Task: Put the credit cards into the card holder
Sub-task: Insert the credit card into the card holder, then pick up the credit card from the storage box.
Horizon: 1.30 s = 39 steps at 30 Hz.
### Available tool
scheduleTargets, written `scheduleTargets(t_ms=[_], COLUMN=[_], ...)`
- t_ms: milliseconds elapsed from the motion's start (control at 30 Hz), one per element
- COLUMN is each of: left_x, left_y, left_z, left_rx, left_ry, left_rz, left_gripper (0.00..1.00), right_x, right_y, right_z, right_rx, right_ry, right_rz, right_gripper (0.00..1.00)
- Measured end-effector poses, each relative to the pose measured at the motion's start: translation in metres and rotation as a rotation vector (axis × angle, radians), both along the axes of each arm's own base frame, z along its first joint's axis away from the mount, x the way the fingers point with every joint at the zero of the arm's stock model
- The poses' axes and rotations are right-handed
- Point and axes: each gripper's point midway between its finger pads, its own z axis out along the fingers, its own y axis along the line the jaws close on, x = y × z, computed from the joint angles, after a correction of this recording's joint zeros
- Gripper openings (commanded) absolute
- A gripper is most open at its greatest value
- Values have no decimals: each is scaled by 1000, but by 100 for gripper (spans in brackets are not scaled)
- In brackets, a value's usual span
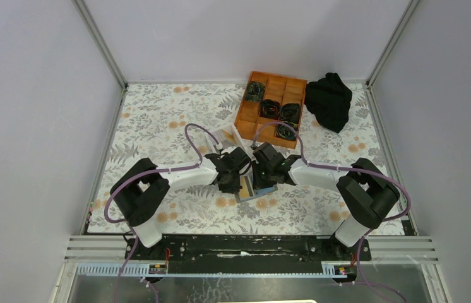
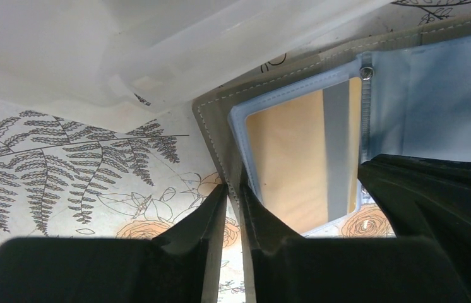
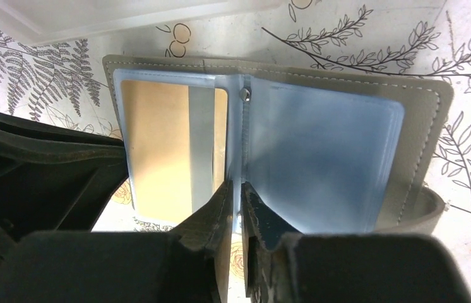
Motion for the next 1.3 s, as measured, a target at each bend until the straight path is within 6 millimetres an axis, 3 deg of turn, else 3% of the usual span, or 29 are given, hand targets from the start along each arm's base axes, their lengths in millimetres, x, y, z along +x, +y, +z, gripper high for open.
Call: scheduleTargets(t_ms=[467, 633, 800, 967, 1133, 1300], left_x=[22, 23, 15, 7, 8, 6], left_y=[-3, 4, 22, 40, 48, 56], left_z=[10, 11, 12, 33, 71, 96], left_rx=[-62, -61, -10, 12, -39, -77], left_ry=[-129, -152, -148, -163, -240, -290], left_rz=[80, 109, 125, 146, 175, 206], left_gripper=[37, 39, 43, 49, 53, 55], right_x=[6, 6, 8, 24, 61, 99], right_y=[-13, -14, -12, 0, 27, 62], right_z=[16, 21, 30, 59, 116, 146], right_rx=[-60, -61, -54, -34, 32, 49], right_ry=[-45, -48, -61, -110, -236, -306], right_rz=[-32, -30, -23, -16, -22, 14], right_gripper=[21, 22, 25, 33, 40, 47])
